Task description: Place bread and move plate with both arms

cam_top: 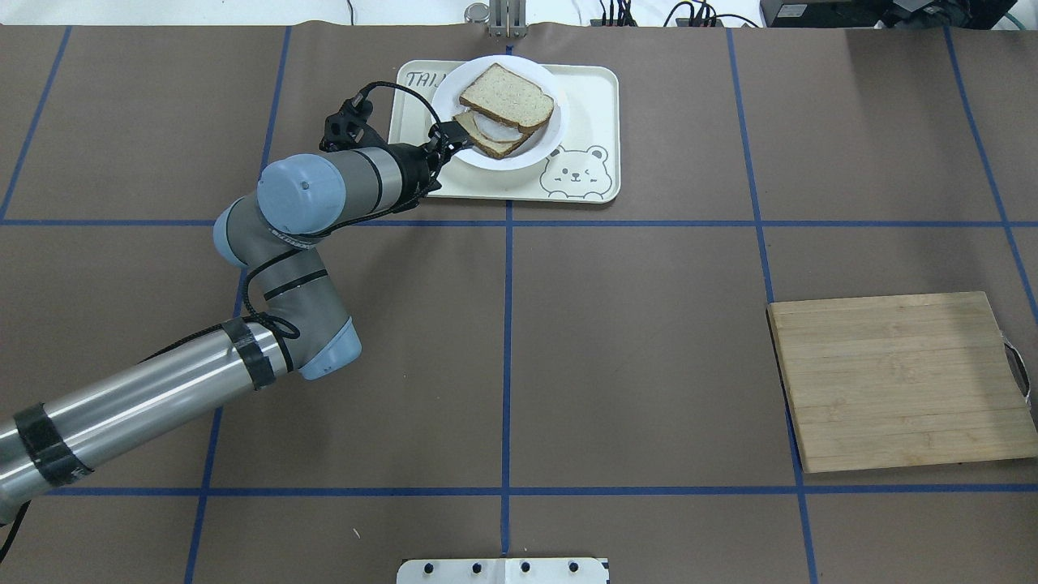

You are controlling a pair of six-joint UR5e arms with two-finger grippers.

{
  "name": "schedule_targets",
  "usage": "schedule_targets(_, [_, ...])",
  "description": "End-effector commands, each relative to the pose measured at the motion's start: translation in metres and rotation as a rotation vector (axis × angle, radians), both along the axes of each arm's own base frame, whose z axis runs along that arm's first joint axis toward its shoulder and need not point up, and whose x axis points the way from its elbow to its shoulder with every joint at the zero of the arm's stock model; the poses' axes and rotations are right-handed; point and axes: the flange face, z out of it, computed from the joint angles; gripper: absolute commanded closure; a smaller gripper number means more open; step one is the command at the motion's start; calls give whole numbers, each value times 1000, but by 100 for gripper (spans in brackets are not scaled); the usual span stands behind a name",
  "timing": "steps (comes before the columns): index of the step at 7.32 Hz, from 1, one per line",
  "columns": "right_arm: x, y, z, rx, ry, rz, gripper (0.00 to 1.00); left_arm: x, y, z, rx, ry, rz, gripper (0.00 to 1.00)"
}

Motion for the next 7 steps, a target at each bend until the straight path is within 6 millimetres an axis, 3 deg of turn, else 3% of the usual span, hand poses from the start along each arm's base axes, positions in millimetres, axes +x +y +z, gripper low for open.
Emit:
schedule_targets(1, [0,1,2,-4,-1,0,0,-15,14,-15,70,-93,115,2])
schedule_targets(2, [0,3,3,-8,-3,1,0,-41,27,8,203,-233,184,2])
schedule_targets(3, [0,4,4,-9,-2,0,0,-77,19,14,287,-396,245,2])
schedule_targets(4, [1,4,4,-4,0,-5,0,-127,2,30,337,-576,353,2])
schedule_targets(7, [7,13,10,-12,-1,1,0,-327,-44,125,424,-997,647,2])
